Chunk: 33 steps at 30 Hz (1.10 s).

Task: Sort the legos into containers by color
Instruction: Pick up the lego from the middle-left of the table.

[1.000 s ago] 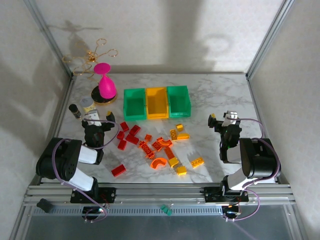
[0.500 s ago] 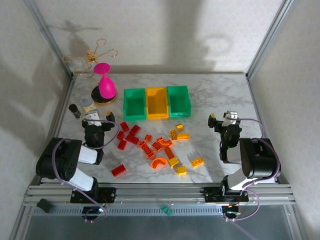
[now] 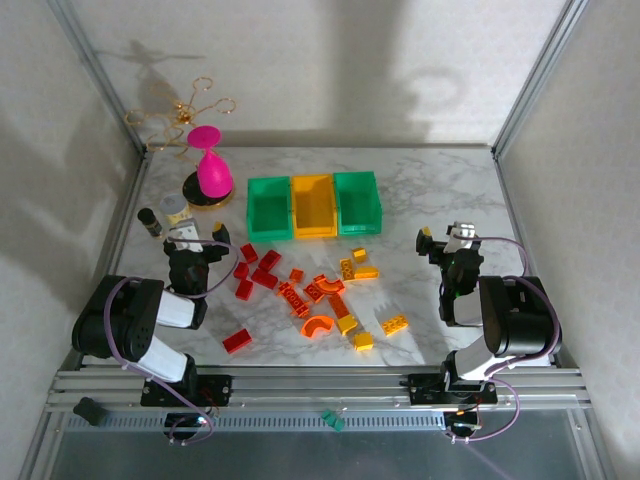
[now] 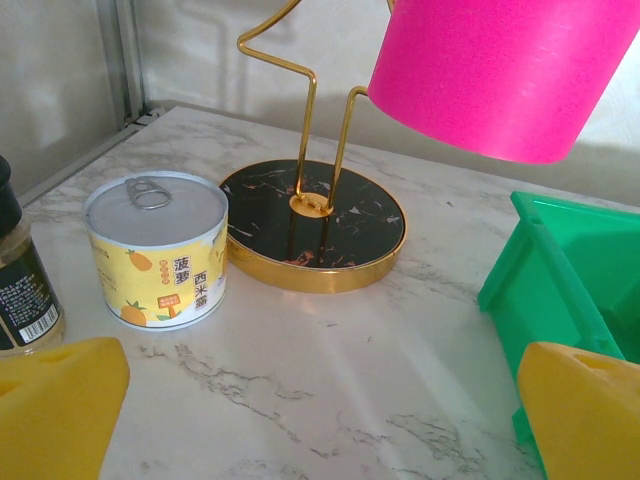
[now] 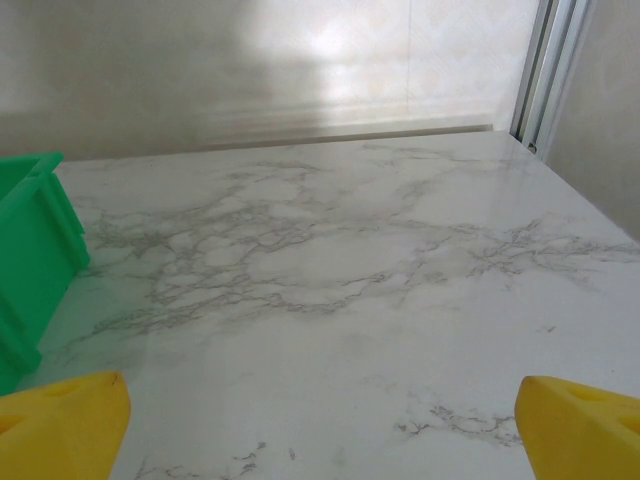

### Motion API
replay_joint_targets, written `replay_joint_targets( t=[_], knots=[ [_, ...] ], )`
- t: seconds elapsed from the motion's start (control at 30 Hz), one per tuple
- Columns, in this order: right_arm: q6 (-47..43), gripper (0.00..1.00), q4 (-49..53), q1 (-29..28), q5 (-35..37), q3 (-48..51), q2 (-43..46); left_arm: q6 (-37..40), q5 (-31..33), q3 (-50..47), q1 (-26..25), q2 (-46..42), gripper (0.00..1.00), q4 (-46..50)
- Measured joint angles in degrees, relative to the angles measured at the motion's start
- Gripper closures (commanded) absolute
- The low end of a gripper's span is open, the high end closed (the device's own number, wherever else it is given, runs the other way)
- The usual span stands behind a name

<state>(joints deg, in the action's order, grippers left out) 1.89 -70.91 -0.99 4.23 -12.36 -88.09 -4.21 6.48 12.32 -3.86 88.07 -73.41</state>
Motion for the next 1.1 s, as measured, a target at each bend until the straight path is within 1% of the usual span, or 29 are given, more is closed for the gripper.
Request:
replay_joint_targets(
  t=[0.37, 0.47, 0.57, 0.73, 0.9, 1.03, 1.1],
  knots=[
    [0.02, 0.01, 0.07, 0.0, 0.04, 0.0, 0.09, 0.07, -0.59, 0.2, 0.22, -0.11, 0.01, 0.68],
    [0.28, 0.01, 1.79, 0.0, 0.72, -0.02, 2.08, 0.59, 0.11, 1.9, -0.5, -2.01, 0.01, 5.22],
    [0.68, 0.01, 2.82, 0.0, 2.1, -0.09, 4.57, 0.57, 1.29, 3.32, -1.55, -5.7, 0.0, 9.6],
    [2.95, 0.01, 12.09, 0.0, 5.35, -3.41, 9.75, -0.96, 3.26, 5.51, -1.73, -11.45, 0.01, 18.91],
    [11.26, 0.01, 27.32, 0.0, 9.7, -11.32, 15.45, -4.66, 6.56, 7.52, -1.73, -16.59, 0.01, 31.01],
    [17.86, 0.01, 35.63, 0.0, 9.44, -13.77, 19.23, -9.79, 9.81, 9.18, -1.68, -22.88, 0.01, 39.36],
    [20.96, 0.01, 39.76, 0.02, 7.85, -13.86, 20.9, -14.05, 10.69, 10.25, -1.66, -25.46, 0.0, 42.99]
  ],
)
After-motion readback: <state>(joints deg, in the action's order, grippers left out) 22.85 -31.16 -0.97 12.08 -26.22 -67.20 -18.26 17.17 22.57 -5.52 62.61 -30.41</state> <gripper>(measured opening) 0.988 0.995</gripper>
